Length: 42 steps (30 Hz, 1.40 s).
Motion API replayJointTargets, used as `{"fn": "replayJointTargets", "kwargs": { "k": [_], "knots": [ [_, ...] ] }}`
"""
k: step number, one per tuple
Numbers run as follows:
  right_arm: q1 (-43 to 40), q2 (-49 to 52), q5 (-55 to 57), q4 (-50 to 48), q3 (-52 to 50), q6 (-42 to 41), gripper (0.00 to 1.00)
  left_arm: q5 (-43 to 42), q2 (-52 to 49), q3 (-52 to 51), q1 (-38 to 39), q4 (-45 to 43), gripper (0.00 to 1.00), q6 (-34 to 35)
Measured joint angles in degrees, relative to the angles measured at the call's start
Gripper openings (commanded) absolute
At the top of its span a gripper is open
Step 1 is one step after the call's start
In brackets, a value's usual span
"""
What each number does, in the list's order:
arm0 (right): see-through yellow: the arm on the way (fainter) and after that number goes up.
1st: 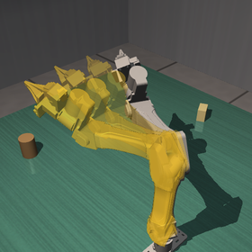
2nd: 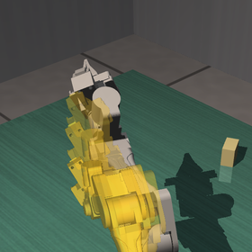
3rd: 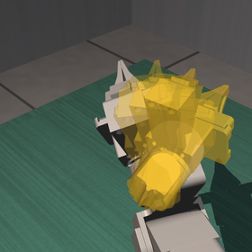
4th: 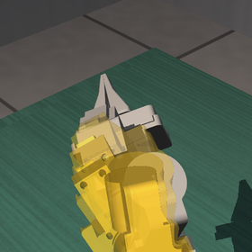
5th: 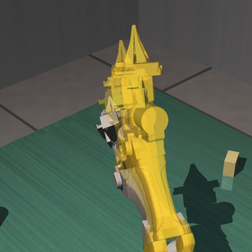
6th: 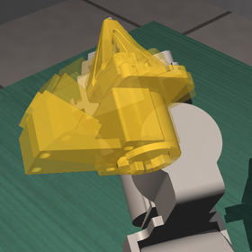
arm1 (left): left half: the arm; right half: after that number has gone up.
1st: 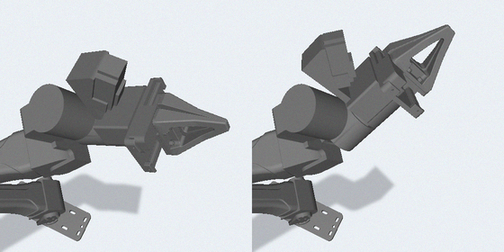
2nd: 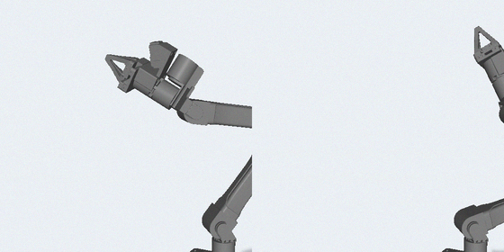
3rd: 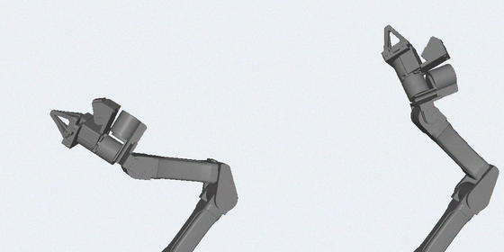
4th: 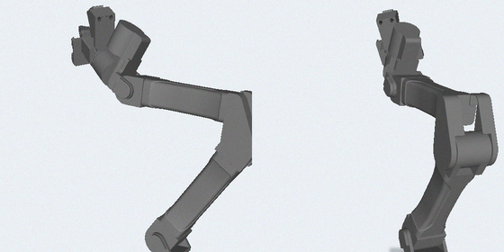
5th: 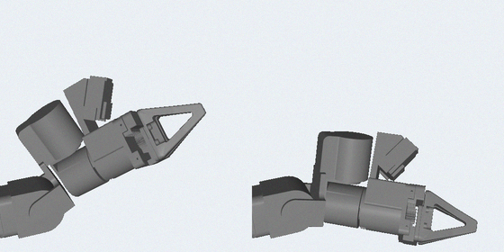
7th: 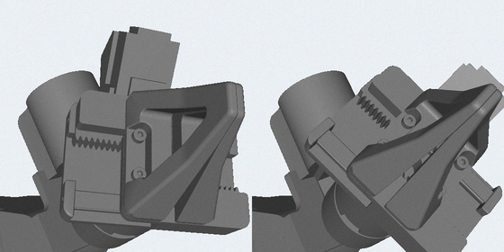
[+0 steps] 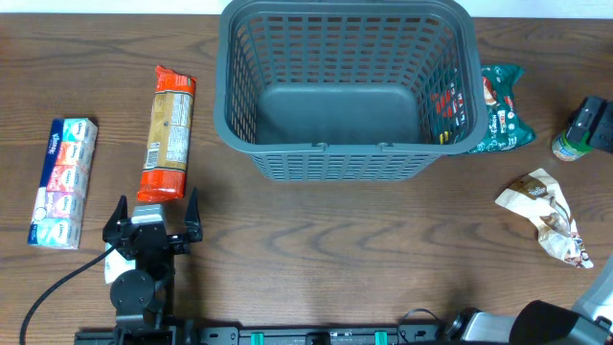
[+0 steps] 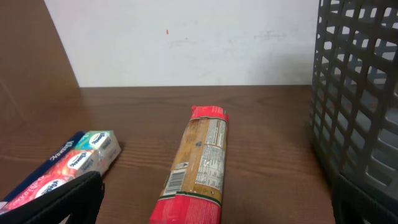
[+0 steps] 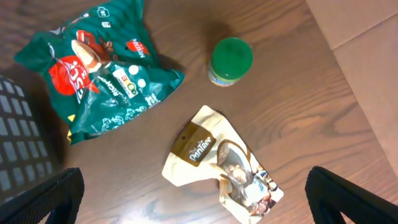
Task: Pack container
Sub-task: 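Move the right gripper up toward the green snack bag beside the basket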
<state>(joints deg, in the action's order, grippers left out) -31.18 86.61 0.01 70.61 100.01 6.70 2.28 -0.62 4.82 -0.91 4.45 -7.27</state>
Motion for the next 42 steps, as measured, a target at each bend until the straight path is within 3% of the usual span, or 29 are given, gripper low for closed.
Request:
{"fn": "replayJointTargets", "kwargs": {
  "k": [10,14,19,27,32,42],
  "knots": [
    [0.0,0.5,-5.5,-8.6,-17.1,3.6,0.99,0.0,0.0,0.0,0.0,0.0,0.99,0.0],
    [1.6,1.4,-8.2,-9.0,-18.0,5.5,0.99,0.0,0.0,0.0,0.0,0.0,0.99,0.0],
    [6.7,5.6,-7.8,-1.0,-8.7,6.2,0.99,0.0,0.0,0.0,0.0,0.0,0.99,0.0],
    [11.4,25.0,-4.7,11.0,14.8,6.4,0.99,0.0,0.0,0.0,0.0,0.0,0.99,0.0],
    [11.4,32.6,-4.0,12.1,24.5,6.4,0.99,0.0,0.0,0.0,0.0,0.0,0.99,0.0],
    [12.5,33.9,-7.8,9.6,33.2,8.4,0.99,0.0,0.0,0.0,0.0,0.0,0.99,0.0]
  ]
}}
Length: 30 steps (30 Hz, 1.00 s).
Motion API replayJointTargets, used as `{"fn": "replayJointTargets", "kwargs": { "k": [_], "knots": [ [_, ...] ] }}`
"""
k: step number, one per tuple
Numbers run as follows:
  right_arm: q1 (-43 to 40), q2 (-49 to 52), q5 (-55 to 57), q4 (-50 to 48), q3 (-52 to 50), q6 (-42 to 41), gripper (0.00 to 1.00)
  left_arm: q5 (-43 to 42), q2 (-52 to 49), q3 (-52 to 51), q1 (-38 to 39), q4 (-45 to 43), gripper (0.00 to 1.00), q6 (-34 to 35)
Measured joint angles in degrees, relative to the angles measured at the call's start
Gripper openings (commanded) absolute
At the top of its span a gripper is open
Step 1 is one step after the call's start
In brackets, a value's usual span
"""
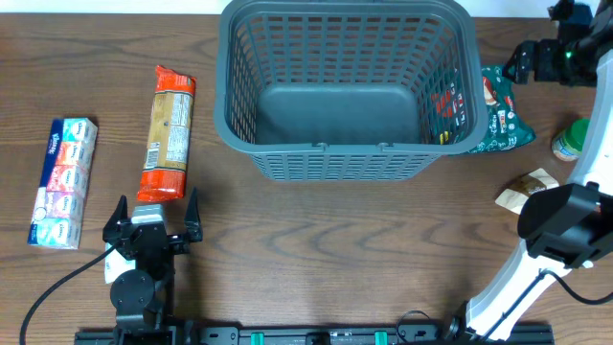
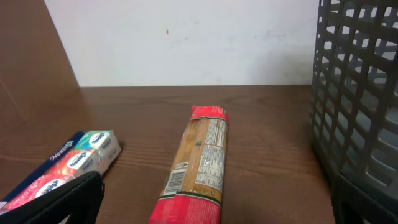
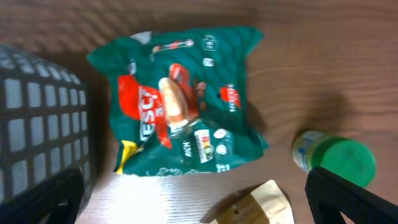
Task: Pack container
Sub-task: 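Move the right gripper up toward the green snack bag beside the basket, then grasp the green snack bag with the right gripper and lift it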
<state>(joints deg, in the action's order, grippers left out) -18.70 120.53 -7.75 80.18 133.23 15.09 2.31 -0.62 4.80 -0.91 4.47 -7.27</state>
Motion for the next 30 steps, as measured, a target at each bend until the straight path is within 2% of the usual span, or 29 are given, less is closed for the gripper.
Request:
{"fn": "replayJointTargets", "kwargs": {
  "k": [6,30],
  "knots": [
    [0.9,1.8,-0.9,1.7,0.0,1.6,0.99,0.0,0.0,0.0,0.0,0.0,0.99,0.0],
    [0.9,22.7,-3.2,0.5,0.0,6.7,0.99,0.0,0.0,0.0,0.0,0.0,0.99,0.0]
  ]
}}
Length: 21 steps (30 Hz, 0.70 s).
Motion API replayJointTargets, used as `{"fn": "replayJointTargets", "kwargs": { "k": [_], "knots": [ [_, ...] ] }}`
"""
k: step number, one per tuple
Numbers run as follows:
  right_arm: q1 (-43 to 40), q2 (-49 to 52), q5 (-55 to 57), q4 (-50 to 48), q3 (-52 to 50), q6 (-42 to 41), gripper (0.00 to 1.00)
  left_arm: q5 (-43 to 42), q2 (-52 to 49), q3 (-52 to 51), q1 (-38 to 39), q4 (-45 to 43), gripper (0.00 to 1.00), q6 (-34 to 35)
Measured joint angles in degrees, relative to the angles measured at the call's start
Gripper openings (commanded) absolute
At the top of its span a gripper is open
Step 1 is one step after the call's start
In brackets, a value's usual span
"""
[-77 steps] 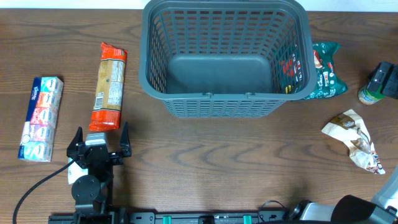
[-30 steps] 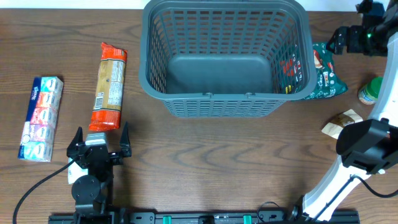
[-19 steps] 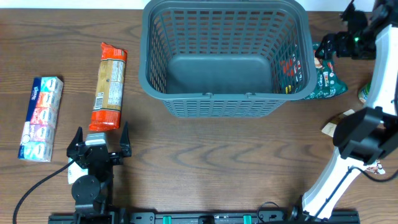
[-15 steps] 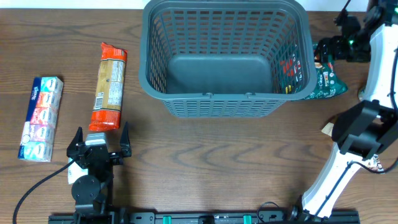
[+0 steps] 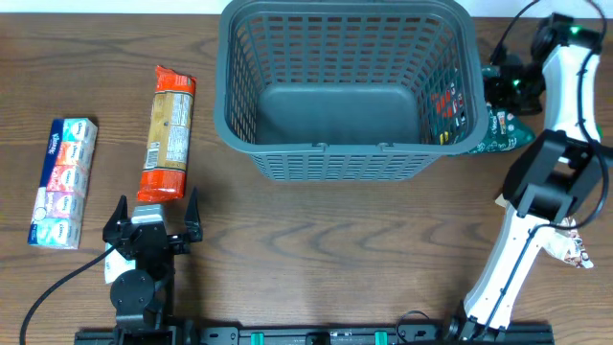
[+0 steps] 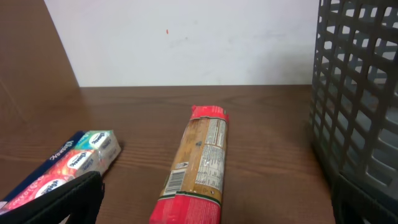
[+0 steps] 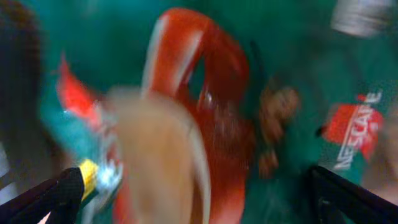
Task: Pack container
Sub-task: 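Grasp the green snack bag with the right gripper and lift it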
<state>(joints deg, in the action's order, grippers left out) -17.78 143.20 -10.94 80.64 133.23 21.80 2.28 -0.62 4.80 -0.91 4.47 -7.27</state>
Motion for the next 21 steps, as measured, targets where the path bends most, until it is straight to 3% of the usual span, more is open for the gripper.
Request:
{"fn": "replayJointTargets", "kwargs": {
  "k": [12,14,16,17,21],
  "knots": [
    [-0.1,1.8,-0.1,-0.5,1.1,-2.9,0.99,0.0,0.0,0.0,0.0,0.0,0.99,0.0],
    [-0.2,1.9,-0.1,-0.7,1.2,-4.0,0.66,0.0,0.0,0.0,0.0,0.0,0.99,0.0],
    [-0.3,1.9,-0.1,-0.7,1.3,-4.9,0.07,0.0,0.0,0.0,0.0,0.0,0.99,0.0],
    [-0.4,1.9,-0.5,-0.6,1.4,-5.0,0.01,0.0,0.0,0.0,0.0,0.0,0.99,0.0],
    [-1.1,1.7,-1.4,-0.3,2.5,-5.2,0.01,0.0,0.0,0.0,0.0,0.0,0.99,0.0]
  ]
}}
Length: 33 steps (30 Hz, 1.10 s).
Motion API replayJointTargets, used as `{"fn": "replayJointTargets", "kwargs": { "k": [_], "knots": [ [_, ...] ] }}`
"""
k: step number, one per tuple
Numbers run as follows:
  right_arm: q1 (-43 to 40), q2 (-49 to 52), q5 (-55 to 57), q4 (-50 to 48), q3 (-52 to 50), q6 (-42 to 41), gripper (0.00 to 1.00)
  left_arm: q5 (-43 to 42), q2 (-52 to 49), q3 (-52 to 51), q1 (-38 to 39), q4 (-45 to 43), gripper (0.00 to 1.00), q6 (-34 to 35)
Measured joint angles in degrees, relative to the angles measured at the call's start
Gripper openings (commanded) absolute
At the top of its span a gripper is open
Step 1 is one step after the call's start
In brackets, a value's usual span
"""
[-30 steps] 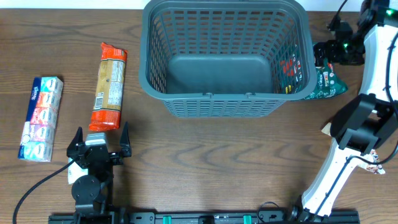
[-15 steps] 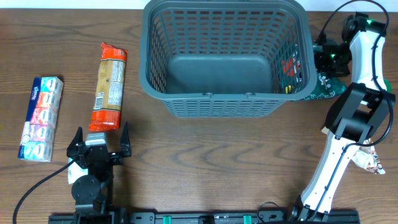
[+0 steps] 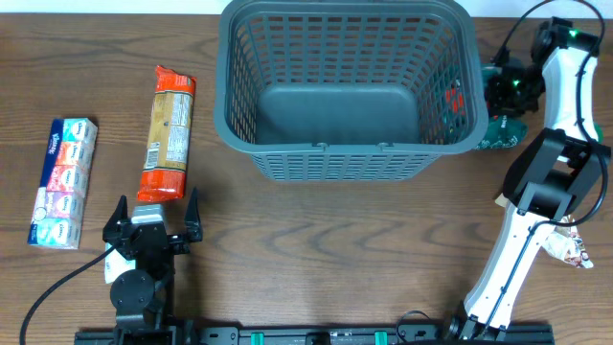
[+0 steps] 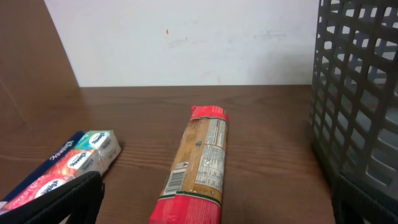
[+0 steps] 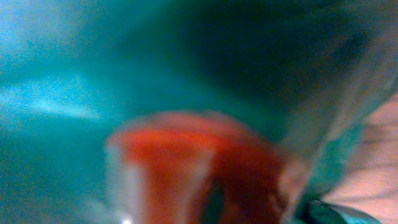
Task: Pack container
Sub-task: 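Grasp the green snack bag with the right gripper and lift it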
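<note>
The grey plastic basket [image 3: 335, 158] stands at the back middle, with nothing in it; its wall [image 4: 357, 93] fills the right of the left wrist view. A green snack bag [image 3: 500, 132] lies bunched against the basket's right side. My right gripper [image 3: 505, 88] is pressed down on it. Blurred green and red packaging [image 5: 186, 112] fills the right wrist view and hides the fingers. The bag's bunched shape suggests the gripper is shut on it. My left gripper [image 3: 153, 222] rests open near the front left, holding nothing.
A long orange-and-red packet [image 3: 168, 132] [image 4: 202, 162] lies left of the basket. Further left is a pack of tissues [image 3: 63, 182] [image 4: 68, 163]. A beige pouch [image 3: 573, 251] lies at the right, partly under my right arm.
My right gripper has come down further onto the green bag, which now fills its view. The bag looks narrower and more bunched from overhead. The left arm has not moved.
My right gripper was first off the table's right side, looking down on the bag, jar and pouch. Then it was high over the back right, near the bag. Then it was low on the bag, fingers wide apart. Now it presses into the bunched bag.
</note>
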<state>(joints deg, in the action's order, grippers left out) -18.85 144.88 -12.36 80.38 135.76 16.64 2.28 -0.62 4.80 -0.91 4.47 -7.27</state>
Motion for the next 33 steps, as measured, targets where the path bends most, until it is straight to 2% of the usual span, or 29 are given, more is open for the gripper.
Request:
{"fn": "replayJointTargets", "kwargs": {
  "k": [6,13,22,27,33],
  "knots": [
    [-0.9,-0.1,-1.5,0.1,0.0,-1.0,0.02,0.0,0.0,0.0,0.0,0.0,0.99,0.0],
    [-2.3,-0.1,-3.3,0.7,0.1,-6.0,0.02,0.0,0.0,0.0,0.0,0.0,0.99,0.0],
    [-2.7,-2.1,-0.5,0.9,0.0,-7.9,0.02,0.0,0.0,0.0,0.0,0.0,0.99,0.0],
    [-2.7,-8.9,2.6,-1.1,-1.4,-9.2,0.02,0.0,0.0,0.0,0.0,0.0,0.99,0.0],
    [-2.7,-26.3,3.4,-2.9,-1.6,-10.2,0.02,0.0,0.0,0.0,0.0,0.0,0.99,0.0]
  ]
}}
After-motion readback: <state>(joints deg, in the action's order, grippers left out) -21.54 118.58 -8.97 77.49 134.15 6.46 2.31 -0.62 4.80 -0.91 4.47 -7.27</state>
